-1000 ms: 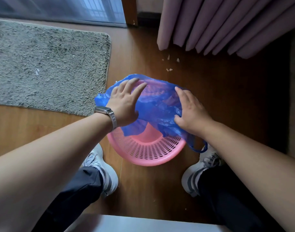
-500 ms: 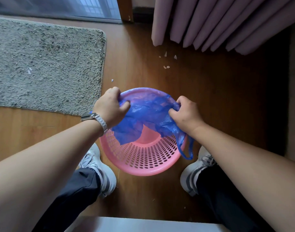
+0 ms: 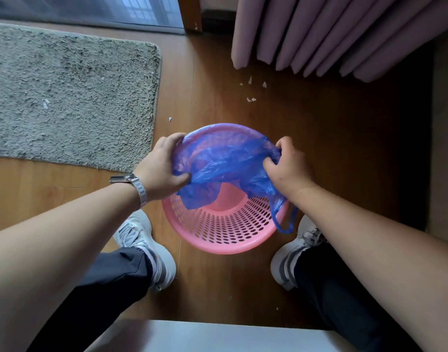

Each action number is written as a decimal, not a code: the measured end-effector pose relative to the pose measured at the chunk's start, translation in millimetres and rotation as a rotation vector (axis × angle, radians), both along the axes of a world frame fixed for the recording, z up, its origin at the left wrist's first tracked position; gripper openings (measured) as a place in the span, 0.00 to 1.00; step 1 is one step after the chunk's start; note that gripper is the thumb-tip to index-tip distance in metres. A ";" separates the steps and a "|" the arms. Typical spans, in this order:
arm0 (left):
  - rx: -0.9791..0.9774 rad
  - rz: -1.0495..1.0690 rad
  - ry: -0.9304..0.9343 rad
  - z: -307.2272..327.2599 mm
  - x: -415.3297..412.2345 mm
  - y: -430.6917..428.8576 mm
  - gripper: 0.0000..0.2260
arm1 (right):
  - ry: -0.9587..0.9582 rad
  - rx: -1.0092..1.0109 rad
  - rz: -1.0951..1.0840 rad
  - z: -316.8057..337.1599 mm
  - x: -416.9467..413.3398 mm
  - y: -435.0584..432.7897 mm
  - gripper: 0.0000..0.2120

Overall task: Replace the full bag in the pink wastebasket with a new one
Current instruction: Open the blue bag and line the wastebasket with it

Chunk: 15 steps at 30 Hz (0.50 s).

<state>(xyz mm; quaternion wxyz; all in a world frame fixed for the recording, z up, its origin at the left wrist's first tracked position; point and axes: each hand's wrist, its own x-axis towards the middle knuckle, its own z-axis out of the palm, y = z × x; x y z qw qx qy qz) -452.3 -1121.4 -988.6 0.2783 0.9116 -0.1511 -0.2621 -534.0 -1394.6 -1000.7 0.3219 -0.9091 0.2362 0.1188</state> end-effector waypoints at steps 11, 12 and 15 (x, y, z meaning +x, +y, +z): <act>0.266 -0.563 -0.480 17.5 -39.2 34.9 0.13 | -0.125 -0.575 0.875 31.4 -51.4 -2.5 0.21; 0.271 -0.579 -0.483 19.9 -43.9 34.9 0.09 | -0.053 -0.579 0.906 37.4 -53.5 2.1 0.21; 0.254 -0.470 -0.389 35.1 -57.0 33.9 0.02 | 0.073 -0.548 0.917 54.8 -55.9 16.2 0.12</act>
